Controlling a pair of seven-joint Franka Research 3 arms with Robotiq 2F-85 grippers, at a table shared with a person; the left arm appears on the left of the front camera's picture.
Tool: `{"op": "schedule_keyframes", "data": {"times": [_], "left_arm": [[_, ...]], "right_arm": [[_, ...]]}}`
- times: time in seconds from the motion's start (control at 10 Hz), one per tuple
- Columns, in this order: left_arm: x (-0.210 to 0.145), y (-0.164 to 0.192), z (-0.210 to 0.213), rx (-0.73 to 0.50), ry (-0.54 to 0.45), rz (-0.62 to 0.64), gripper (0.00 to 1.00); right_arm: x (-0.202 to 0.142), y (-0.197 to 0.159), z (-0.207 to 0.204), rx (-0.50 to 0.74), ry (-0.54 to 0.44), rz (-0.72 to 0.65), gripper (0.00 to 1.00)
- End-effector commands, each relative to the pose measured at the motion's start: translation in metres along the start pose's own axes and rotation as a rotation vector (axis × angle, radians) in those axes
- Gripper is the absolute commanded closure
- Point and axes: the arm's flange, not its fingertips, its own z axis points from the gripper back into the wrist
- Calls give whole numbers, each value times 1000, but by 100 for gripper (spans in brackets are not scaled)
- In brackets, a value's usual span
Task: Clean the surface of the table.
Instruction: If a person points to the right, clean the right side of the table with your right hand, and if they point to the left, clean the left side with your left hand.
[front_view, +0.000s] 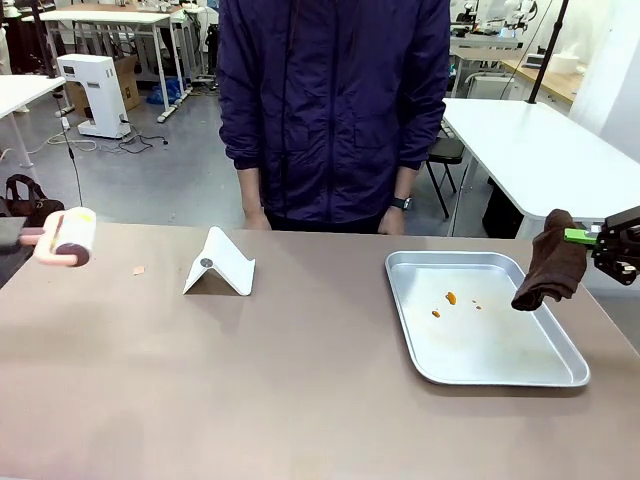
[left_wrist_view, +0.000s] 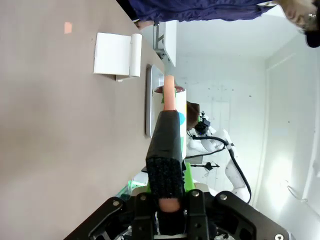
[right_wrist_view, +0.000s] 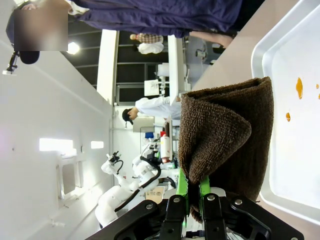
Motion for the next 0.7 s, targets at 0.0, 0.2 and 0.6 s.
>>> {"op": "schedule_keyframes", "data": {"times": [0.0,0.2,0.6], "left_arm": [[-23,14,34,-53,-13,-40,78],[-39,34,50,-95,-64,-35,78],[-37,25,48,-60,-60,-12,78]], "right_arm": [[-1,4,1,10,4,-11,100],[-1,4,1,10,4,-11,100],[-1,4,1,10,4,-11,100]]}}
